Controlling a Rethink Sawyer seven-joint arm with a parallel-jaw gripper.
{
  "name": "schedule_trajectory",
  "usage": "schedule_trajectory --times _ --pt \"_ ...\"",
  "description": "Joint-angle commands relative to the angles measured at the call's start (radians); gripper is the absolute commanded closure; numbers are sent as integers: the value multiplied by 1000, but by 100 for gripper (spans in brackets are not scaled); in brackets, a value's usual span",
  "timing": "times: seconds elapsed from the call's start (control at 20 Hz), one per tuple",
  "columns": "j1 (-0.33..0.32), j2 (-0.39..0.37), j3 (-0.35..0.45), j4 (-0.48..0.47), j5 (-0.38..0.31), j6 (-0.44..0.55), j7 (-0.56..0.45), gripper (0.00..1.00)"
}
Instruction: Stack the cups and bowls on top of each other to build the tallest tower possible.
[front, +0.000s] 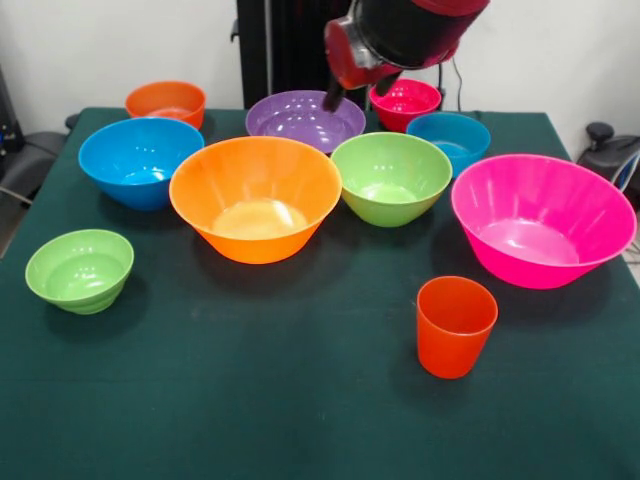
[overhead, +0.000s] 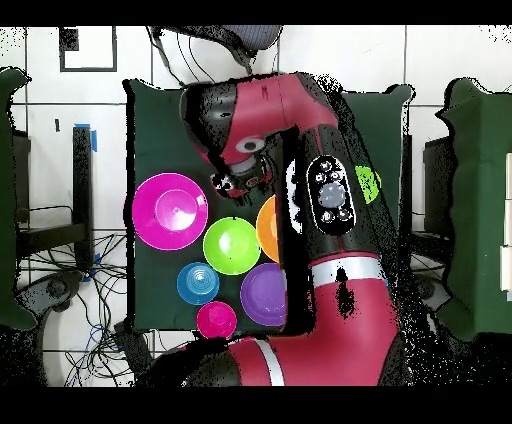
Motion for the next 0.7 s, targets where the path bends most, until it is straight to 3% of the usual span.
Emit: schedule_trajectory --times 0.05,0.4,0.7 --pt "-1 -84 -51 373 117 -260 260 0" --pt "-43 -227 -81 662 140 -588 249 0" --pt "-86 -229 -90 786 97 -841 242 0"
